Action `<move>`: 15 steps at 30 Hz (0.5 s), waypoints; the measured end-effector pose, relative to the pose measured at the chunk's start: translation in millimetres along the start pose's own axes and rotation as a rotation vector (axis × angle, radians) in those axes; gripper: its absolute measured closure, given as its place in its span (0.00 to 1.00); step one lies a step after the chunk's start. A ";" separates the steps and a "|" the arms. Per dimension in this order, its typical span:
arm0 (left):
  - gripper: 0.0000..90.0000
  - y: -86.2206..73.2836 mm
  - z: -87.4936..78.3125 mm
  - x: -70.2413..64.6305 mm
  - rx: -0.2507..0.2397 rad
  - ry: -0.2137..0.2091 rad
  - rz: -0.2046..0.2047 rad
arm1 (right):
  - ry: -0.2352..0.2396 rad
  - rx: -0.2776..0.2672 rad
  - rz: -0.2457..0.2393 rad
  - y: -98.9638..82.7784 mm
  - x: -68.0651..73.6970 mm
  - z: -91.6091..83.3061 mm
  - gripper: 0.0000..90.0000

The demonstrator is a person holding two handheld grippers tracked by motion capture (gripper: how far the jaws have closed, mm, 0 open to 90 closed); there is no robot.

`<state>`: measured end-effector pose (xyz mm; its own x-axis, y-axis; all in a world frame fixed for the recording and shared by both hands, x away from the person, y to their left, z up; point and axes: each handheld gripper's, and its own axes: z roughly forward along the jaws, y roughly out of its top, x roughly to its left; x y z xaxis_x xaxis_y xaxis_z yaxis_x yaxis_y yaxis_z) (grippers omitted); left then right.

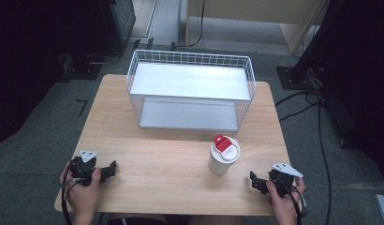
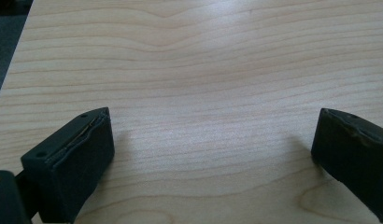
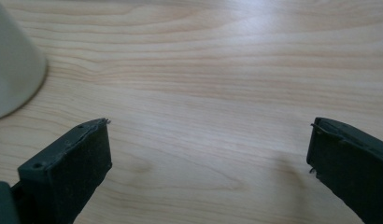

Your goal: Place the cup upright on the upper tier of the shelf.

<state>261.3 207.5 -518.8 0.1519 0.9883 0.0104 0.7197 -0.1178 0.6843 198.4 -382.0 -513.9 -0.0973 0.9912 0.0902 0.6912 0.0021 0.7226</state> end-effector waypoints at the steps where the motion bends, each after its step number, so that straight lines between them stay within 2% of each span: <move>1: 0.00 -0.1 0.0 0.0 0.000 0.000 -0.001 | 0.011 -0.007 -0.010 2.1 5.4 -1.2 0.00; 8: 0.00 -0.1 0.0 0.1 -0.001 -0.001 -0.001 | 0.048 -0.020 -0.039 5.8 22.8 -2.3 0.00; 10: 0.00 -0.1 0.0 0.1 -0.001 -0.001 -0.001 | 0.065 -0.025 -0.043 7.8 31.8 -1.9 0.00; 12: 0.00 -0.1 0.0 0.1 -0.001 0.000 -0.001 | 0.070 -0.027 -0.043 8.3 33.7 -1.7 0.00; 15: 0.00 -0.1 0.0 0.0 -0.001 -0.001 -0.002 | 0.105 -0.039 -0.067 10.8 45.8 -1.1 0.00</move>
<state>261.2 207.5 -518.9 0.1509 0.9885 0.0086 0.7194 -0.1158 0.6849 200.5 -336.7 -501.2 -0.2180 0.9697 0.1101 0.6528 0.0610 0.7551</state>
